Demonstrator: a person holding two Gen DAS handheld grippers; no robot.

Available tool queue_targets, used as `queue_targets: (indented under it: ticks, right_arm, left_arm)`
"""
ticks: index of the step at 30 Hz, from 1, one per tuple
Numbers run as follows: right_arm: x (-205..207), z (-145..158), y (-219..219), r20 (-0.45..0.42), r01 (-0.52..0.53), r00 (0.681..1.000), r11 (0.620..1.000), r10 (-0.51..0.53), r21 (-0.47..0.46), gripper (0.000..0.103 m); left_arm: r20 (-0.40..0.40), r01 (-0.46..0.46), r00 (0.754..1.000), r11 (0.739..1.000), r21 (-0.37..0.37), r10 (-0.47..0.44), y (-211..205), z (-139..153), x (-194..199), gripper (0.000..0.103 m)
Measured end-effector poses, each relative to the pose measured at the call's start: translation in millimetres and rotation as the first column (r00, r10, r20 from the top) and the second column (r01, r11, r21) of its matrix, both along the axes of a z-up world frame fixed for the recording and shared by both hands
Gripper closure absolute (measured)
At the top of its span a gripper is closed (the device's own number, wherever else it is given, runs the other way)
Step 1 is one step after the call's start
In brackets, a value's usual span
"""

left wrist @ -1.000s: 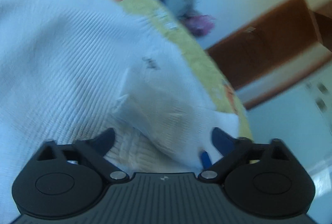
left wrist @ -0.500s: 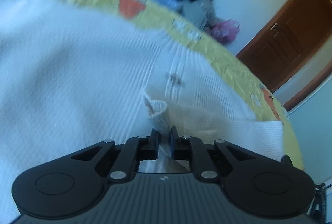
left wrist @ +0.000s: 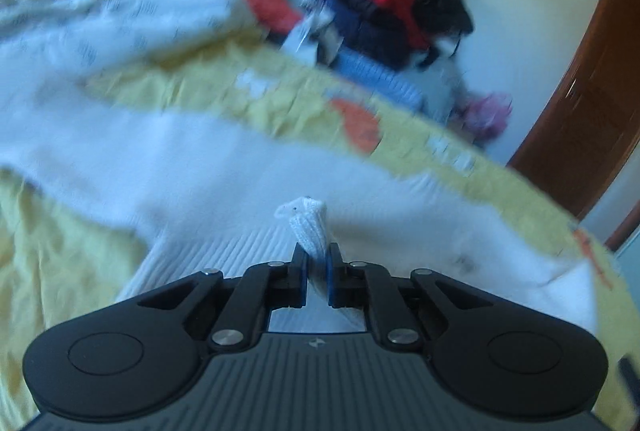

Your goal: Fold small clothes

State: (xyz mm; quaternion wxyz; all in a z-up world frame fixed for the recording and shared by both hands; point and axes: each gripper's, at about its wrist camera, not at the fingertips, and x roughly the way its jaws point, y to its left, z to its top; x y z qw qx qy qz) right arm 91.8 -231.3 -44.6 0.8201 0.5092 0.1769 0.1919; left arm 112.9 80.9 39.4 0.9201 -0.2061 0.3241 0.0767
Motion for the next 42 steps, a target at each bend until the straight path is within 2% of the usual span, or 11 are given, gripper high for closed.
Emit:
queue_targets:
  ticks: [3, 8, 11, 13, 15, 24, 29, 31, 34, 37, 42]
  right_arm:
    - [1.4, 0.5, -2.1, -0.003, 0.003, 1.0, 1.0, -0.003, 0.0, 0.024]
    - [1.3, -11.3, -15.3, -0.016, 0.047, 0.999, 0.994, -0.046, 0.103, 0.031]
    - [0.5, -17.1, -22.4, -0.023, 0.076, 0.997, 0.983, -0.073, 0.168, 0.032]
    - [2.0, -15.7, -23.2, -0.027, 0.071, 0.997, 0.984, -0.068, 0.163, 0.031]
    - [0.9, -7.3, -18.4, -0.026, 0.068, 0.998, 0.993, -0.065, 0.094, 0.028]
    - [22.0, 75.5, 24.0, 0.188, 0.039, 0.982, 0.94, 0.028, -0.34, 0.018]
    - [112.3, 68.8, 20.4, -0.018, -0.03, 1.0, 0.889, 0.025, -0.457, 0.015]
    - [138.8, 51.0, 7.1, -0.111, -0.02, 0.993, 0.862, -0.042, -0.507, 0.033]
    - [142.7, 36.3, -17.0, -0.115, 0.094, 0.977, 0.843, -0.181, -0.53, 0.043]
    - [136.6, 25.4, -39.2, -0.121, 0.136, 0.973, 0.913, -0.196, -0.385, 0.042]
    - [135.6, 34.3, -17.3, -0.087, 0.103, 0.981, 0.849, -0.173, -0.518, 0.035]
  left_arm:
    - [-0.088, 0.022, 0.996, 1.0, 0.011, -0.021, 0.6, -26.1, 2.5, 0.092]
    - [-0.031, 0.0, 1.0, 0.999, 0.043, 0.002, -4.6, -14.3, -23.0, 0.082]
    - [0.101, 0.008, 0.995, 0.986, 0.167, -0.025, -22.6, 2.2, -43.0, 0.062]
    - [0.2, 0.023, 0.977, 0.974, 0.224, -0.07, -33.0, 5.7, -51.1, 0.026]
    - [0.259, 0.055, 0.957, 0.96, 0.276, -0.129, -43.5, 0.3, -56.5, 0.016]
    - [0.059, 0.211, 0.974, 0.971, 0.115, -0.219, -32.1, -39.3, -17.6, 0.009]
    - [0.023, 0.267, 0.961, 0.951, 0.155, -0.274, -41.9, -39.7, -13.9, 0.0]
    - [0.026, 0.265, 0.962, 0.953, 0.149, -0.271, -40.8, -40.6, -14.6, 0.0]
    - [0.04, 0.264, 0.962, 0.956, 0.125, -0.271, -38.3, -38.4, -14.0, 0.0]
    - [0.035, 0.267, 0.961, 0.955, 0.131, -0.273, -39.6, -37.6, -13.1, 0.0]
    - [0.056, 0.263, 0.961, 0.959, 0.106, -0.27, -34.7, -36.0, -15.0, 0.0]
